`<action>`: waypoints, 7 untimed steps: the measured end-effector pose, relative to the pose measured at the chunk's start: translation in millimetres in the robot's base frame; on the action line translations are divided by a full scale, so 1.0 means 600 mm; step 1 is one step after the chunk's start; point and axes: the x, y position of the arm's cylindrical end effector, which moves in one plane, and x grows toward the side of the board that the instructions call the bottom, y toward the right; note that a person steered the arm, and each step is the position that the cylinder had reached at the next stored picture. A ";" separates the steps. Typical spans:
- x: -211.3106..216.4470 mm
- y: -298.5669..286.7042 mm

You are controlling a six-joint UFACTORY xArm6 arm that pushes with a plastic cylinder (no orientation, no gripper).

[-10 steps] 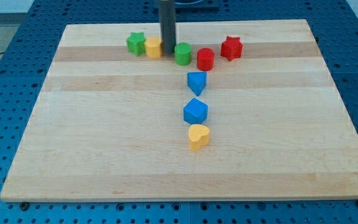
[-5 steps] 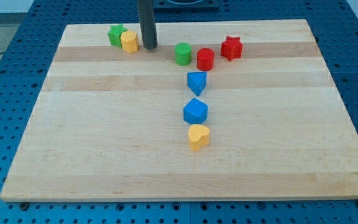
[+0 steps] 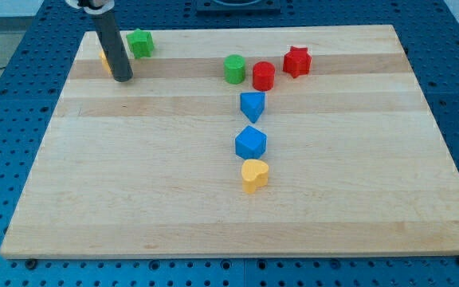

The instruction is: Push the yellow hexagon to the top left of the board

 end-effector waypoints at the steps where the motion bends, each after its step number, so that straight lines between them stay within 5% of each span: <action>1: -0.033 0.024; 7: -0.078 -0.006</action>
